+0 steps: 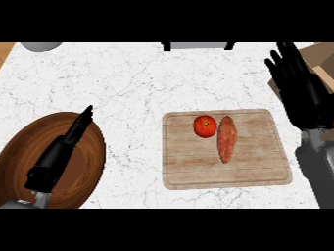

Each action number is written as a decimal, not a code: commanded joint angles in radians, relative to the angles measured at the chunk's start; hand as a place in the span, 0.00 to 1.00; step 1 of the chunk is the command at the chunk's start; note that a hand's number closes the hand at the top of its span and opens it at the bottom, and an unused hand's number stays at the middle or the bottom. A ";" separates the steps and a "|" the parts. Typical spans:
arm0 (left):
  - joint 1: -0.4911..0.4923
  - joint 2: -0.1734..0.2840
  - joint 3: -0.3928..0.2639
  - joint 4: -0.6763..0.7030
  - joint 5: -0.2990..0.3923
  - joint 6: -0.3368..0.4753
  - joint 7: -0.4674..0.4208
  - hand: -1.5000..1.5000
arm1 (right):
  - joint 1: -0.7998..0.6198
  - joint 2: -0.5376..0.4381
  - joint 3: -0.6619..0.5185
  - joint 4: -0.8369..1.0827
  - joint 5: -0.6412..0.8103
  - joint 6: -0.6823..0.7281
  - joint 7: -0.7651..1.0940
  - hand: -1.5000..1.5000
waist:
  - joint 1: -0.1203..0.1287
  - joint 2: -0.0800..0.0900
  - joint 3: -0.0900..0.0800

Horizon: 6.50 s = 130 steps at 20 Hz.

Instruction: Pick the sweet potato from the cutting board and place it in the cardboard box

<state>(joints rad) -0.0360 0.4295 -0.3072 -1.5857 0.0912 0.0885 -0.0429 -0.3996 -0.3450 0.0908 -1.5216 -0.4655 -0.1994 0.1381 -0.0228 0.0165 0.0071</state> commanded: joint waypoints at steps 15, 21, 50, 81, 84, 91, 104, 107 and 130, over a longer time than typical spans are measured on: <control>-0.148 0.044 0.111 0.001 0.004 -0.079 -0.032 0.50 | 0.334 -0.410 -0.021 -0.196 0.488 0.067 -0.267 0.00 | 0.014 -0.019 -0.007; -0.222 0.034 0.139 0.070 0.007 -0.123 -0.030 0.50 | 0.298 -0.486 0.058 -0.294 0.611 0.142 -0.117 0.00 | 0.017 -0.017 -0.009; -0.200 -0.057 0.170 0.026 -0.086 -0.157 0.008 0.50 | -0.093 -0.131 0.486 -0.273 0.880 0.716 0.797 0.00 | 0.029 -0.017 -0.007; -0.206 -0.153 0.321 0.084 -0.180 -0.302 -0.024 0.50 | 0.040 0.075 0.337 0.014 1.358 0.720 0.441 0.00 | 0.022 -0.016 -0.007; -0.169 -0.199 0.265 0.001 -0.240 -0.250 0.012 0.50 | 0.029 0.053 0.301 0.069 1.380 0.714 0.422 0.00 | 0.024 -0.017 -0.007; -0.148 -0.182 0.321 -0.047 -0.211 -0.317 0.022 0.50 | 0.032 0.113 0.270 0.212 1.455 0.632 0.301 0.00 | 0.026 -0.017 -0.007; -0.132 -0.202 0.336 0.042 -0.258 -0.317 -0.078 0.50 | 0.044 0.145 0.326 0.222 1.606 0.448 0.135 1.00 | 0.025 -0.017 -0.007; -0.214 -0.217 0.332 0.081 -0.243 -0.325 -0.042 0.50 | -0.129 0.159 0.155 0.500 1.530 0.353 0.050 1.00 | 0.036 -0.010 -0.006; -0.161 -0.211 0.351 0.034 -0.253 -0.330 -0.017 0.50 | -0.431 0.088 -0.114 0.409 1.566 0.074 0.279 1.00 | 0.006 -0.024 -0.007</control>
<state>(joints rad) -0.2098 0.2263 0.0471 -1.5516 -0.1569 -0.2468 -0.0653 -0.8270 -0.2182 0.0540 -1.0334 1.1148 -0.0969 0.3305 -0.0087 -0.0061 -0.0003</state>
